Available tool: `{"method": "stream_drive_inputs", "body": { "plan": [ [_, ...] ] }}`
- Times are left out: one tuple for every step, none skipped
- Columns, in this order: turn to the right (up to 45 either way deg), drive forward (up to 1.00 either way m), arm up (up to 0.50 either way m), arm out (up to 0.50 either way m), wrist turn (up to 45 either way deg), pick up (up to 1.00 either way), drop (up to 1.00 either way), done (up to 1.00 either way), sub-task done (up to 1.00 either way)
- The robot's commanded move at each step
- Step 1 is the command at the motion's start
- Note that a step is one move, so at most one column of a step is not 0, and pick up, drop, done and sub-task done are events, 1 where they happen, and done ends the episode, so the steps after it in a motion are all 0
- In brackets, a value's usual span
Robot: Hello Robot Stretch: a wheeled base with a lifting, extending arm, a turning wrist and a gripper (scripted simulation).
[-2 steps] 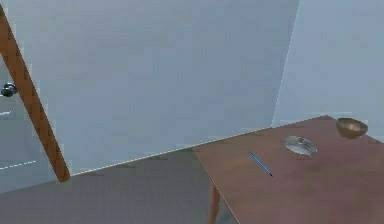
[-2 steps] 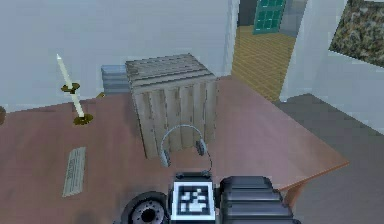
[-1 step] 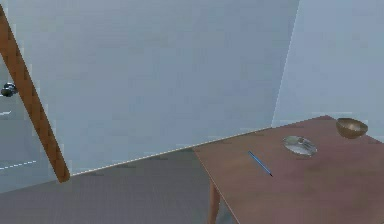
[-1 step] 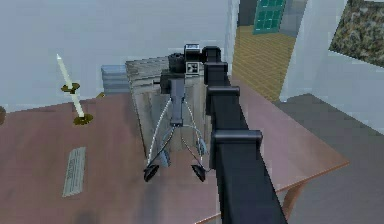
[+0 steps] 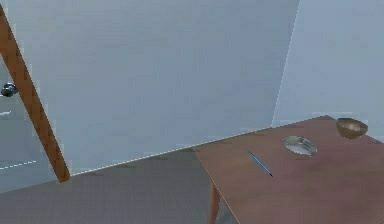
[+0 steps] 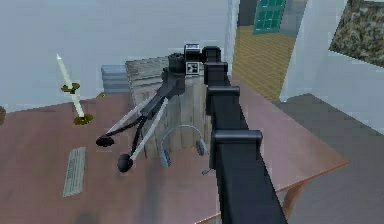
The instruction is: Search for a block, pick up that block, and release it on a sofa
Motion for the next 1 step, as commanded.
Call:
{"method": "stream_drive_inputs", "body": {
  "plan": [
    [0.0, 0.0, 0.0, 0.0, 45.0, 0.0, 0.0, 0.0, 0.0]
  ]
}}
